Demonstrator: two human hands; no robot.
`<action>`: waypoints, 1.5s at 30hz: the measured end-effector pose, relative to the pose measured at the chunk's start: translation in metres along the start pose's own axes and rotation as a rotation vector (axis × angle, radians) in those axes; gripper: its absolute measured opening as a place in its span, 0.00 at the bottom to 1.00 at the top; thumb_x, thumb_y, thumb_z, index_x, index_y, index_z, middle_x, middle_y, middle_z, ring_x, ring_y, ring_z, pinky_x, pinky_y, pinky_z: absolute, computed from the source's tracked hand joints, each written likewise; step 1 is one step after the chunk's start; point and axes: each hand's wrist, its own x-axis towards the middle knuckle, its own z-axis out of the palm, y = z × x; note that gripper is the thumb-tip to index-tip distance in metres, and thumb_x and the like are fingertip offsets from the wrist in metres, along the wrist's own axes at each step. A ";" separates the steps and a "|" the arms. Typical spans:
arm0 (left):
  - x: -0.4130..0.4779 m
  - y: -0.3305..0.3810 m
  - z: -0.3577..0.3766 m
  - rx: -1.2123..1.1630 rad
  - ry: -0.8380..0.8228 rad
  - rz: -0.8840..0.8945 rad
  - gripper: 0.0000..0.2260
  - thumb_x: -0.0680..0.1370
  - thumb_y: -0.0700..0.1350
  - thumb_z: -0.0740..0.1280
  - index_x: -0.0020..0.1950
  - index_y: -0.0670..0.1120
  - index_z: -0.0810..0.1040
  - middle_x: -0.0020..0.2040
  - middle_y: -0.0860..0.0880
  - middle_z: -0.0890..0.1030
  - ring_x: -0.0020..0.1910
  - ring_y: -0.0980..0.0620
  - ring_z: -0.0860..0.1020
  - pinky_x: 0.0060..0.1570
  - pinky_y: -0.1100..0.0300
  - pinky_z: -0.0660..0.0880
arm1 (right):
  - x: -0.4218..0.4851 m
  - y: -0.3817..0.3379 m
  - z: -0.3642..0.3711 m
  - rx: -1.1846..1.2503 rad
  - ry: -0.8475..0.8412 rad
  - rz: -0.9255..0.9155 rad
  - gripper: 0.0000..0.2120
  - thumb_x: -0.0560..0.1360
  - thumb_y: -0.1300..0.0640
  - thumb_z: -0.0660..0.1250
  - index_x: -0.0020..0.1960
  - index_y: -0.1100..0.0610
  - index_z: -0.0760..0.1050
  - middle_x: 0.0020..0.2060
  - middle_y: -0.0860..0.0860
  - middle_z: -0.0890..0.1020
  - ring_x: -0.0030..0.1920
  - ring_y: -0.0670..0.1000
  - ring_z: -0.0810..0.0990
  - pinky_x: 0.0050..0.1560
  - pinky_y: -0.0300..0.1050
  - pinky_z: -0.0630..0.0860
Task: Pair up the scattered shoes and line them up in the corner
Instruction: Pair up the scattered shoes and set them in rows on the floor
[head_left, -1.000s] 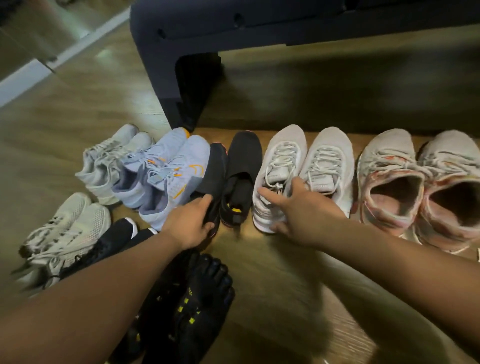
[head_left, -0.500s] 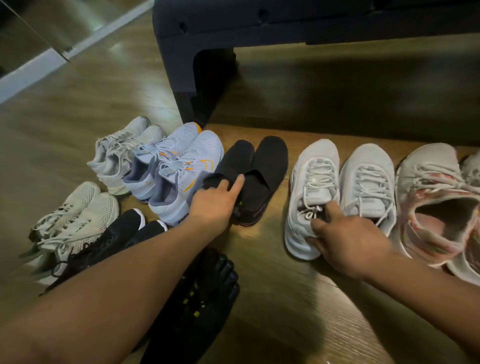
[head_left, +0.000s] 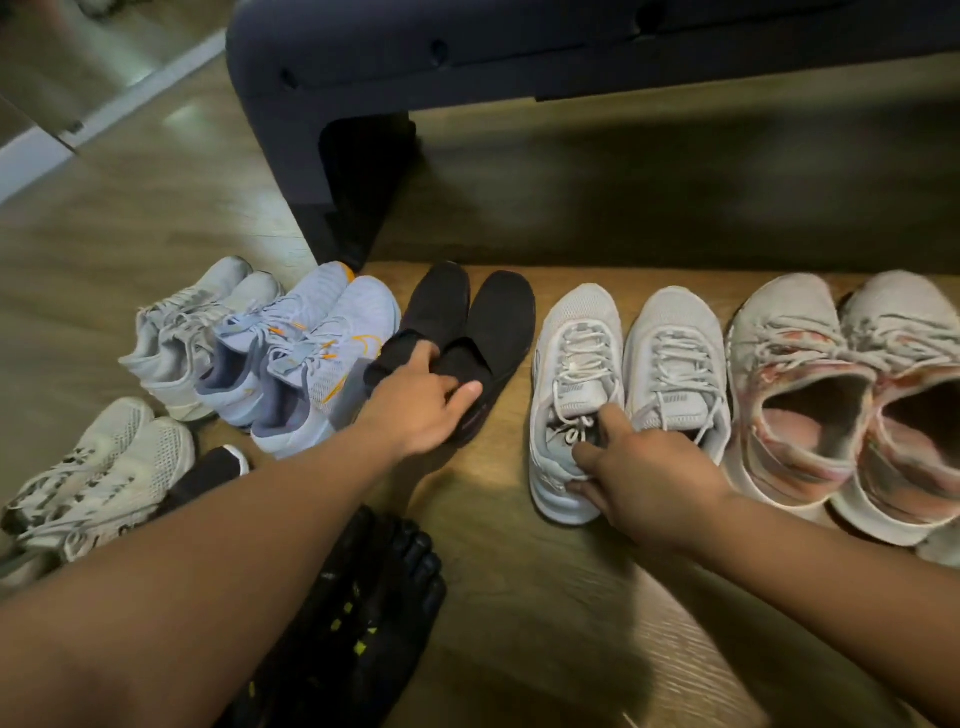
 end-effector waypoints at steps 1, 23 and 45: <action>-0.002 0.001 0.001 0.038 -0.015 -0.040 0.27 0.81 0.63 0.51 0.50 0.46 0.83 0.71 0.47 0.62 0.61 0.42 0.73 0.60 0.48 0.71 | 0.000 0.000 -0.001 0.011 0.009 -0.006 0.15 0.80 0.39 0.54 0.57 0.48 0.70 0.58 0.54 0.64 0.39 0.58 0.80 0.36 0.49 0.74; 0.025 0.137 -0.044 0.130 0.147 0.498 0.28 0.78 0.66 0.52 0.70 0.51 0.68 0.66 0.44 0.68 0.61 0.40 0.73 0.56 0.46 0.72 | -0.052 0.090 -0.061 0.340 0.584 0.394 0.19 0.78 0.44 0.62 0.67 0.48 0.73 0.61 0.52 0.76 0.59 0.54 0.75 0.57 0.52 0.75; 0.045 0.191 -0.012 0.296 -0.211 0.125 0.33 0.69 0.56 0.68 0.72 0.54 0.63 0.69 0.41 0.62 0.61 0.37 0.73 0.57 0.43 0.75 | -0.058 0.122 -0.038 0.742 0.126 0.844 0.26 0.74 0.48 0.67 0.70 0.54 0.72 0.64 0.56 0.77 0.61 0.58 0.77 0.57 0.46 0.76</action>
